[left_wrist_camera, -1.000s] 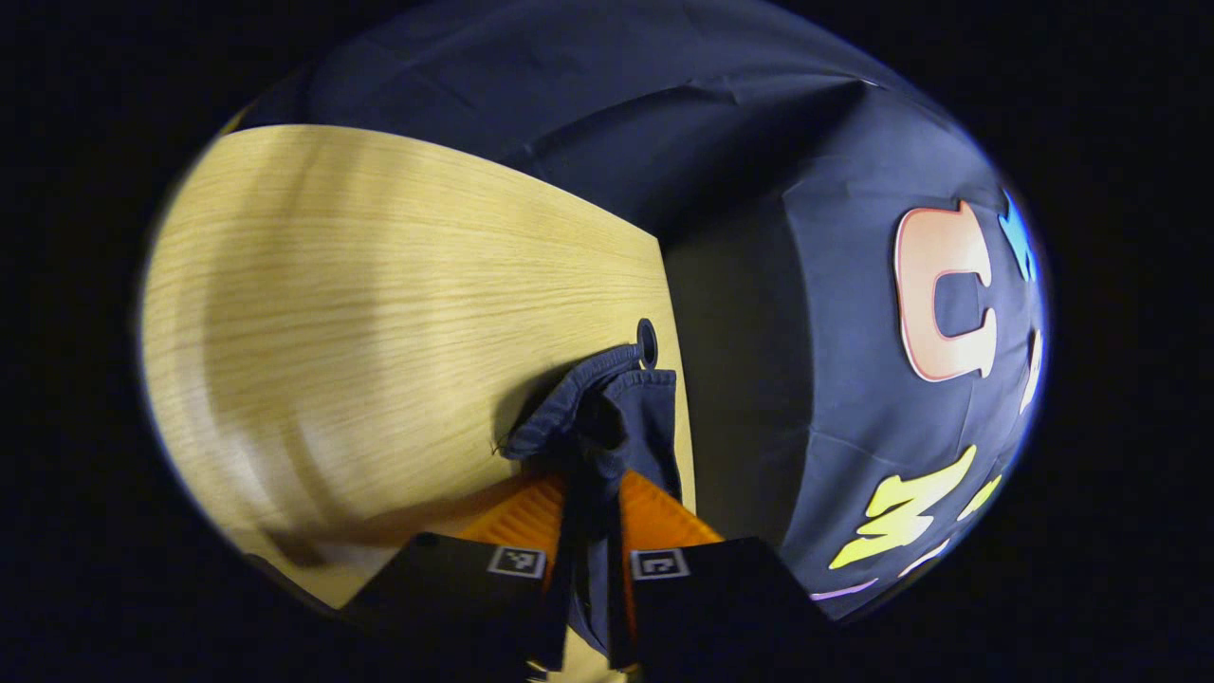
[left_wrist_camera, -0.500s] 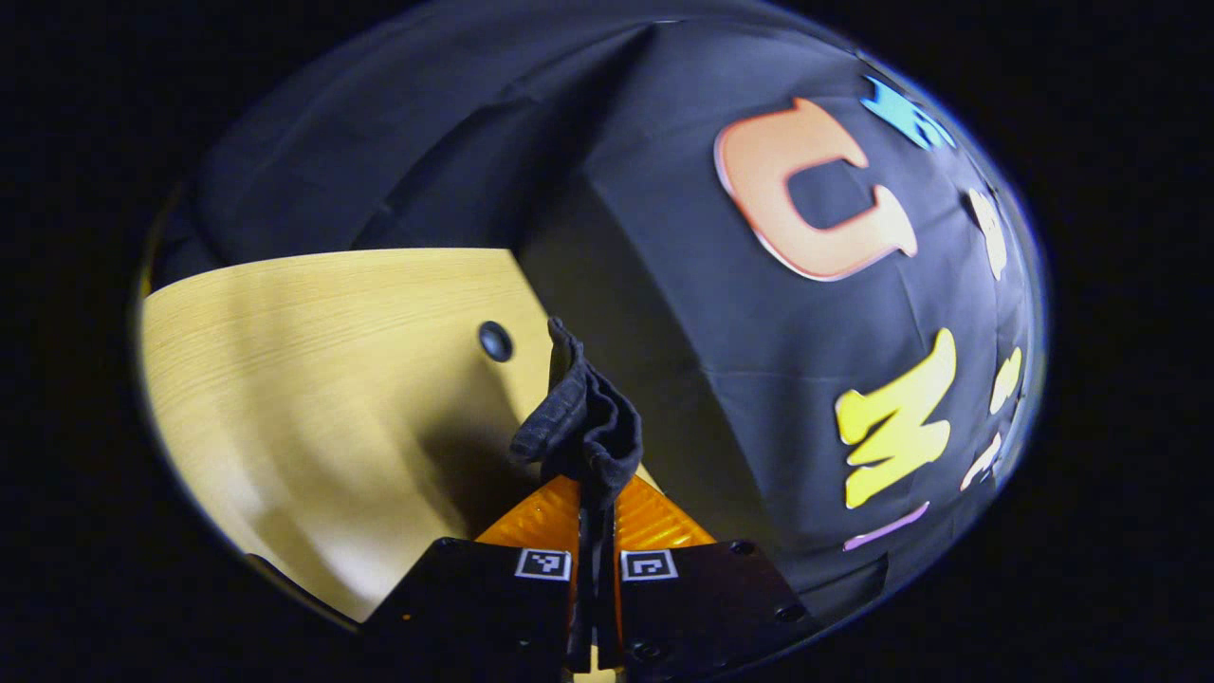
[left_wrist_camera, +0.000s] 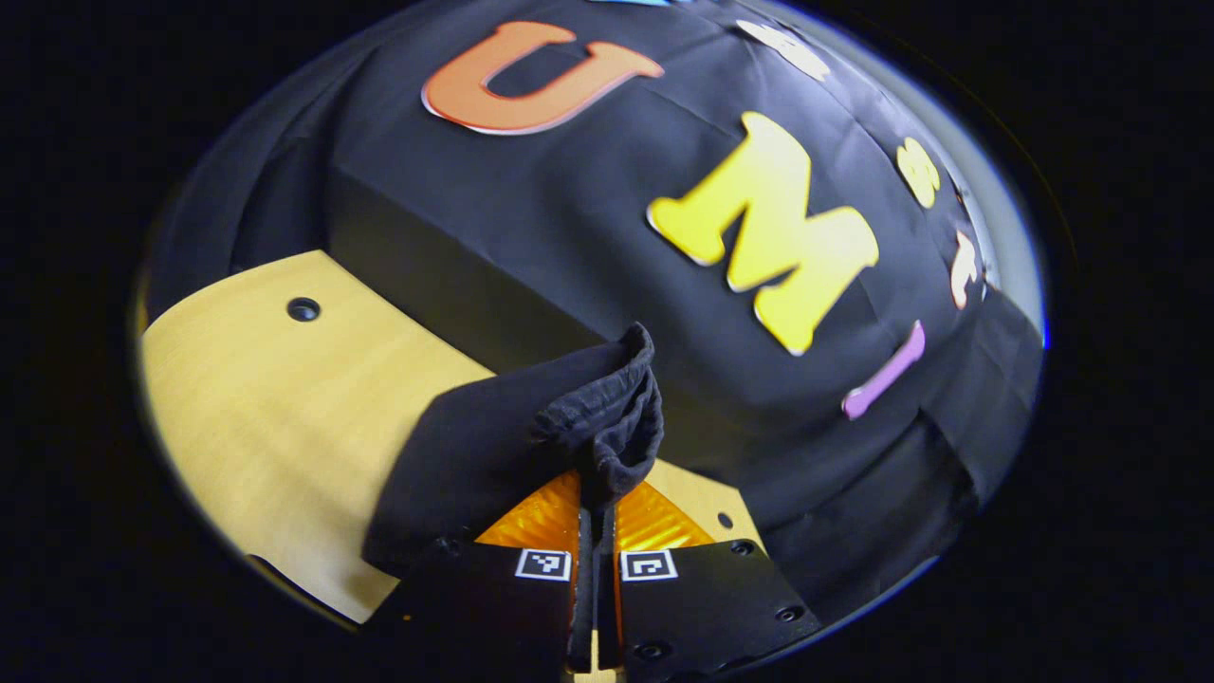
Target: Grasp the waist and the cuffs of the jeans and fold them to make the two legs overlap; first hold the waist and fold one-third of the jeans toward the cuffs, then hold the cuffs and fold the remaining one-third in the same direction to finish folding.
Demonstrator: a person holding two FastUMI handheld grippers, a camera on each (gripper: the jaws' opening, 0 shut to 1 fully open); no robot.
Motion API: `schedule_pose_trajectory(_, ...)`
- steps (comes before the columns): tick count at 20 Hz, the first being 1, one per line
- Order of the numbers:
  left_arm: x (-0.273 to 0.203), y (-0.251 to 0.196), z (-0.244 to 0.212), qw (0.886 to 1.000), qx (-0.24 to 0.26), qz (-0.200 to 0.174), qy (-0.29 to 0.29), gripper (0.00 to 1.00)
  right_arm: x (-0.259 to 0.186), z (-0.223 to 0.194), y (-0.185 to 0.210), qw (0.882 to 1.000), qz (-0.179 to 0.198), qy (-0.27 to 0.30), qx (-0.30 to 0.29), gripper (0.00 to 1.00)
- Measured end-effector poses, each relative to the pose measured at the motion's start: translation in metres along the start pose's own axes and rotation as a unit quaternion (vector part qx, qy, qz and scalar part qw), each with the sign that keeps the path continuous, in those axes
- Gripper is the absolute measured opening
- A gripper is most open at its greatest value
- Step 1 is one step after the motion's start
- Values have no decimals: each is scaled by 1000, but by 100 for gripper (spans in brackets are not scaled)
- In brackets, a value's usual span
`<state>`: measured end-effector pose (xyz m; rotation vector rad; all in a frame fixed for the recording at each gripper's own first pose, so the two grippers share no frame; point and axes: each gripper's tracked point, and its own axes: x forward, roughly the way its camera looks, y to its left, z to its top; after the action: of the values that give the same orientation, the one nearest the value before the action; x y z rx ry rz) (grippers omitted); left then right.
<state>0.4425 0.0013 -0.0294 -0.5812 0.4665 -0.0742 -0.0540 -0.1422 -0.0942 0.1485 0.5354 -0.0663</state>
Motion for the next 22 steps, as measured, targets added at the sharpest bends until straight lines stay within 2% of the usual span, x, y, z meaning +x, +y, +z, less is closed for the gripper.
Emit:
schedule_pose_trajectory(1, 12, -3, -20, 1000, 10, -4, 18, 5, 0, -4, -12, 1000, -9, 6, 2, 93)
schedule_pose_trajectory(3, 31, -4, -61, 998, 17, 2, 54, 7, -2, -14, -40, 999, -28, 18, 18, 99)
schedule_pose_trajectory(4, 36, -3, -78, 998, 18, 6, 68, 8, -1, -18, -47, 999, -35, 23, 26, 93)
schedule_pose_trajectory(5, 39, -2, -90, 997, 22, 14, 78, 9, 1, -21, -56, 998, -42, 27, 34, 96)
schedule_pose_trajectory(6, 43, -2, -98, 996, 26, 23, 86, 11, 3, -26, -60, 998, -44, 32, 40, 93)
schedule_pose_trajectory(7, 45, -3, -103, 995, 29, 28, 92, 13, 5, -29, -62, 997, -45, 36, 42, 96)
schedule_pose_trajectory(9, 53, -5, -115, 993, 29, 30, 112, 23, 11, -33, -60, 997, -38, 42, 44, 93)
schedule_pose_trajectory(12, 54, -11, -126, 991, 45, 32, 120, 81, 21, -33, -48, 998, -18, 43, 43, 94)
schedule_pose_trajectory(13, 51, -14, -127, 990, 55, 36, 121, 94, 24, -32, -42, 998, -10, 42, 41, 96)
schedule_pose_trajectory(15, 42, -25, -130, 989, 65, 32, 131, 99, 30, -28, -32, 999, 3, 37, 34, 96)
schedule_pose_trajectory(18, 16, -46, -110, 989, 84, 16, 123, 99, 40, -16, -7, 999, 29, 21, 21, 94)
schedule_pose_trajectory(22, -25, -67, -9, 989, 149, 9, 26, 98, 52, 29, 47, 996, 78, -38, 5, 96)
